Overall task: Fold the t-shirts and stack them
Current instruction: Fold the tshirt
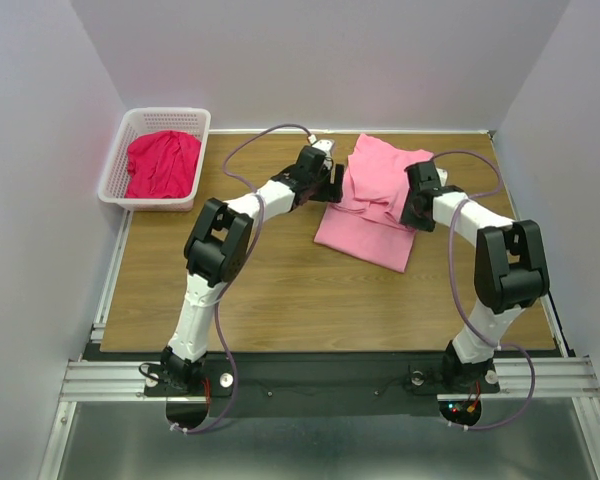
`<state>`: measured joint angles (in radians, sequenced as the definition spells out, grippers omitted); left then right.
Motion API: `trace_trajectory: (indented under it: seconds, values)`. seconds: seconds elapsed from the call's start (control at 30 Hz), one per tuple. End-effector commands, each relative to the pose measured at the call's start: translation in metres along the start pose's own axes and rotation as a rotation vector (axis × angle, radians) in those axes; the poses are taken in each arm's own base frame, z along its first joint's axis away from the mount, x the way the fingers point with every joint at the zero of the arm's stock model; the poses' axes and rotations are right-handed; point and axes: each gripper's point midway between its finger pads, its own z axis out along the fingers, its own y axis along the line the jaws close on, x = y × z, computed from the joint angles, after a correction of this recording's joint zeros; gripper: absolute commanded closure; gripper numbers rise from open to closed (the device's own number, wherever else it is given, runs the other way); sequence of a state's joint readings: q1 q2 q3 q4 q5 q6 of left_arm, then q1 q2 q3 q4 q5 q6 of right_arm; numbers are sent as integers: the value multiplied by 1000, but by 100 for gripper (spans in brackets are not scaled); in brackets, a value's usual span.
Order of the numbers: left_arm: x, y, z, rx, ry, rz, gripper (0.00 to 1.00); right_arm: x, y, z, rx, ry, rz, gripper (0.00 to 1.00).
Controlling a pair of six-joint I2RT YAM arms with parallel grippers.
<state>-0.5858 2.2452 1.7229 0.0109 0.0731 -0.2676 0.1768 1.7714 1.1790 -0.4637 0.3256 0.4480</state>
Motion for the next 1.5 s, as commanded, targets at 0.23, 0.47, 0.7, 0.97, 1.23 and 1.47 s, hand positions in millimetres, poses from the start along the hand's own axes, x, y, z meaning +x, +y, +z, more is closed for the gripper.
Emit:
trace_trajectory:
  seconds: [0.23,0.47,0.7,0.97,1.23,1.47]
  values:
    - [-51,-12,-107,1,-146,-114,11,-53,46,-54,-233,-161,-219,11]
    - [25,11,-142,-50,-28,-131,11,-25,54,-33,-191,-116,-478,0]
    - [72,26,-169,-82,39,-149,12,-40,33,-14,-8,-138,-600,0]
    - [74,25,-174,-80,42,-165,12,-76,34,1,93,-186,-631,0]
    - [77,35,-180,-129,41,-146,12,-129,29,-1,168,-274,-506,1]
    - [82,37,-176,-134,57,-144,12,-110,115,-32,-201,-302,-625,1]
